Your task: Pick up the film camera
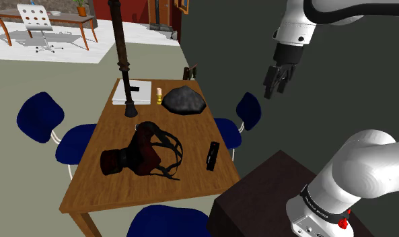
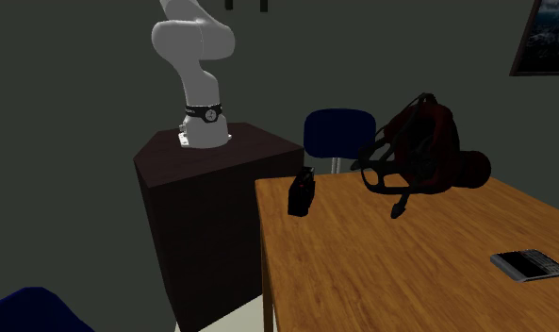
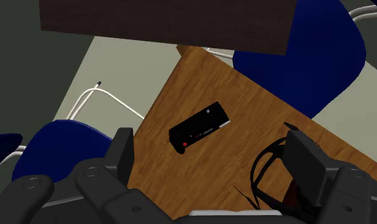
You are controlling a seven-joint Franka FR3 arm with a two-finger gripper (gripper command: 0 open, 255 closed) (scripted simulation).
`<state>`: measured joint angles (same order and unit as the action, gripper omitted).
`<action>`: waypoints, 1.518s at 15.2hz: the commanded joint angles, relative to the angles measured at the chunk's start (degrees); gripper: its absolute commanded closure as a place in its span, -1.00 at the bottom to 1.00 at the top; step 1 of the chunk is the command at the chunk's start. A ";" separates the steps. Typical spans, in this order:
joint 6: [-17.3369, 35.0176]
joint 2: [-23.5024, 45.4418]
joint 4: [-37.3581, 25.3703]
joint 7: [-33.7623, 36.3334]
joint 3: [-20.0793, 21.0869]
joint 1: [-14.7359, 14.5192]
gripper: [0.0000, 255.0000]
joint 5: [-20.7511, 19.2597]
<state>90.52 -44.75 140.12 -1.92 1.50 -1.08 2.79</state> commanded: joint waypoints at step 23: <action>53.66 34.78 14.42 35.35 14.64 6.19 -1.00 7.26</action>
<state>141.11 -13.18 155.05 31.20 15.44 4.66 10.47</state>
